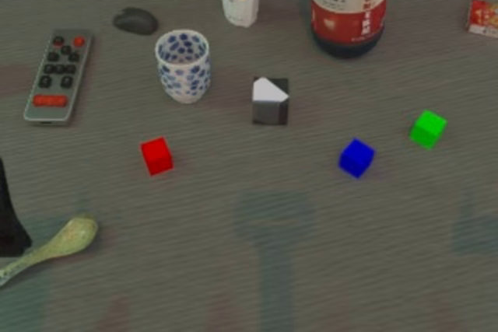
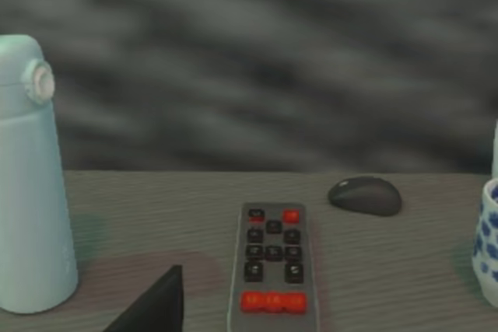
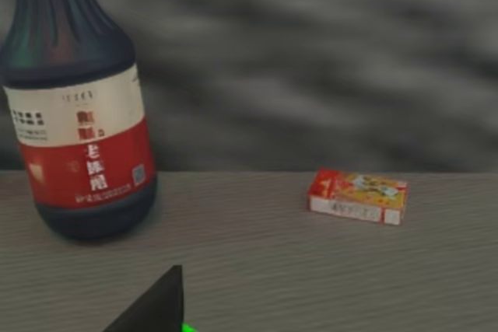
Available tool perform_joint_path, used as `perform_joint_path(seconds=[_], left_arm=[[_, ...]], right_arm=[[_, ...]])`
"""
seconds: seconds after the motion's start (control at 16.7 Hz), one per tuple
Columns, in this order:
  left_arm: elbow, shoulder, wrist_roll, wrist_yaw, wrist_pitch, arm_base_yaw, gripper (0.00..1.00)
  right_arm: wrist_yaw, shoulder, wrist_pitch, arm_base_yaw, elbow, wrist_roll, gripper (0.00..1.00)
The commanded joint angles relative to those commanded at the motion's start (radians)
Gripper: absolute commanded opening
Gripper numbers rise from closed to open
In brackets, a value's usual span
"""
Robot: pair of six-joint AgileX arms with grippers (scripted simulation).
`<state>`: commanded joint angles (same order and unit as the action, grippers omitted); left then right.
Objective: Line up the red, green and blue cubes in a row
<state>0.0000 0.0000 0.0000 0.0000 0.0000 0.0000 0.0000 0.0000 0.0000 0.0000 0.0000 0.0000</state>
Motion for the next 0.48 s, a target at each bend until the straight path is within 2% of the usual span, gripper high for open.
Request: perform_joint_path(seconds=[0.24,0.48], left_arm=[[0.03,0.03,0.015,0.002,-0.02,-0.008,1.0],[0.214,0.219,0.097,0.004,-0.134,-0.045,1.0]], right_arm=[[0.0,0.0,0.0,0.0,0.0,0.0,1.0],[0.0,0.0,0.0,0.0,0.0,0.0,1.0]])
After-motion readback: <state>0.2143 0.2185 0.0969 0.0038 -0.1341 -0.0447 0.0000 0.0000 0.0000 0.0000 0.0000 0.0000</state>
